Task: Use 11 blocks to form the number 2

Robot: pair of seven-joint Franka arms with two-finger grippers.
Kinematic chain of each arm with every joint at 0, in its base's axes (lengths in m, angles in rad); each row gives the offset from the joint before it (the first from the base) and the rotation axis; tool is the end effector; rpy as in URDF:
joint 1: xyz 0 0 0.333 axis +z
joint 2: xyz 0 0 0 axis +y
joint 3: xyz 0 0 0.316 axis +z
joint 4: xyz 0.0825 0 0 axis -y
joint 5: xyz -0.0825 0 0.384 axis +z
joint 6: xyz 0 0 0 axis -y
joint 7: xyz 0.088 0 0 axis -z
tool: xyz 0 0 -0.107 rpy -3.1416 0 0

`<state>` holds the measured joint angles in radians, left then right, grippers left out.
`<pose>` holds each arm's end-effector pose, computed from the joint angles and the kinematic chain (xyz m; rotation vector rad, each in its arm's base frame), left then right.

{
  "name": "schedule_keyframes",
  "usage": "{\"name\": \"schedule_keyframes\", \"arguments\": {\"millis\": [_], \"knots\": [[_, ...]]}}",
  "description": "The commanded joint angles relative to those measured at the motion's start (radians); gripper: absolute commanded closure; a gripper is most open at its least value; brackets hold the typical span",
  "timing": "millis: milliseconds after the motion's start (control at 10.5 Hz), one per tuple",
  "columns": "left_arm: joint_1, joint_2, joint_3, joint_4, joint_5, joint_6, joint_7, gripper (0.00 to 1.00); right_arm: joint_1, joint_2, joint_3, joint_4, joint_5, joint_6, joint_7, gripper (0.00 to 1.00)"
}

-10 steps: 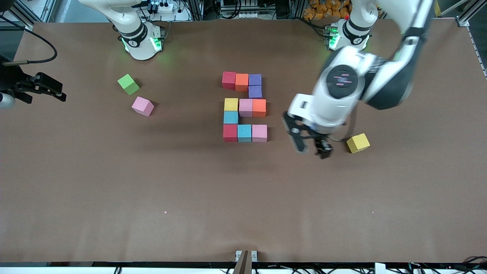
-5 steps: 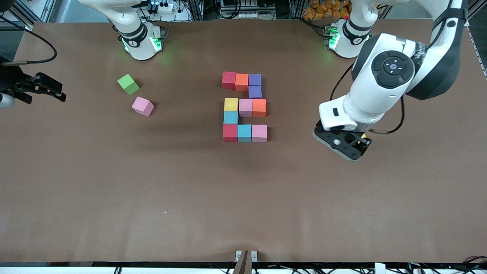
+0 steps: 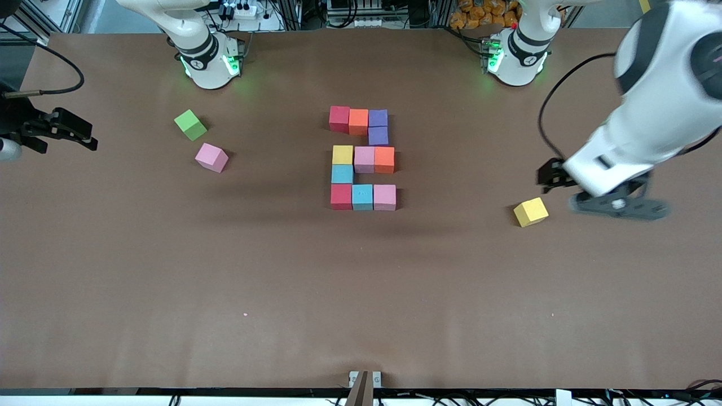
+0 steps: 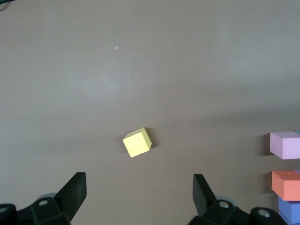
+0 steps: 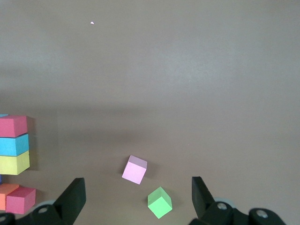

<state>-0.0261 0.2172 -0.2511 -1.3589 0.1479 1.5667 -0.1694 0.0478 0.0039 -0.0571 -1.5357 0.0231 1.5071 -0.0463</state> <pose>0.6038 -0.1368 0.6005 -3.0449 0.1551 -0.0273 0.5494 -0.0024 0.6333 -3.1169 -0.0594 0.0496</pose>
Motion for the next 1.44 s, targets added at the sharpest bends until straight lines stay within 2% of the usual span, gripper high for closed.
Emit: {"name": "schedule_keyframes", "arguments": {"millis": [0,191,383,478,574,765,957,1340], "knots": [[0.037,-0.125,-0.004,-0.075,-0.019,-0.061,-0.042,0.0,0.0,-0.002,0.002,0.005,-0.011,-0.008,0.014,0.0],[0.014,-0.206,0.025,-0.152,-0.021,-0.063,-0.056,0.0,0.0,-0.002,0.002,0.005,-0.011,-0.008,0.014,0.0],[-0.029,-0.277,0.123,-0.225,-0.059,-0.042,-0.055,0.0,0.001,-0.002,0.002,0.005,-0.011,-0.008,0.016,0.0],[-0.037,-0.323,0.156,-0.285,-0.083,0.005,-0.053,0.0,0.0,-0.002,0.002,0.005,-0.011,-0.008,0.014,0.0],[-0.051,-0.328,0.18,-0.301,-0.083,0.015,-0.044,0.0,0.0,-0.002,0.002,0.005,-0.011,-0.008,0.014,0.0],[-0.045,-0.319,0.182,-0.287,-0.102,-0.023,-0.045,0.0,0.001,-0.002,0.002,0.005,-0.011,-0.008,0.016,0.0],[-0.048,-0.312,0.222,-0.263,-0.14,-0.054,-0.05,0.0,0.001,-0.002,0.002,0.003,-0.011,-0.008,0.014,0.0],[-0.041,-0.282,0.236,-0.204,-0.159,-0.057,0.027,0.0,0.001,-0.001,0.002,0.003,-0.009,-0.008,0.014,0.0]]}}
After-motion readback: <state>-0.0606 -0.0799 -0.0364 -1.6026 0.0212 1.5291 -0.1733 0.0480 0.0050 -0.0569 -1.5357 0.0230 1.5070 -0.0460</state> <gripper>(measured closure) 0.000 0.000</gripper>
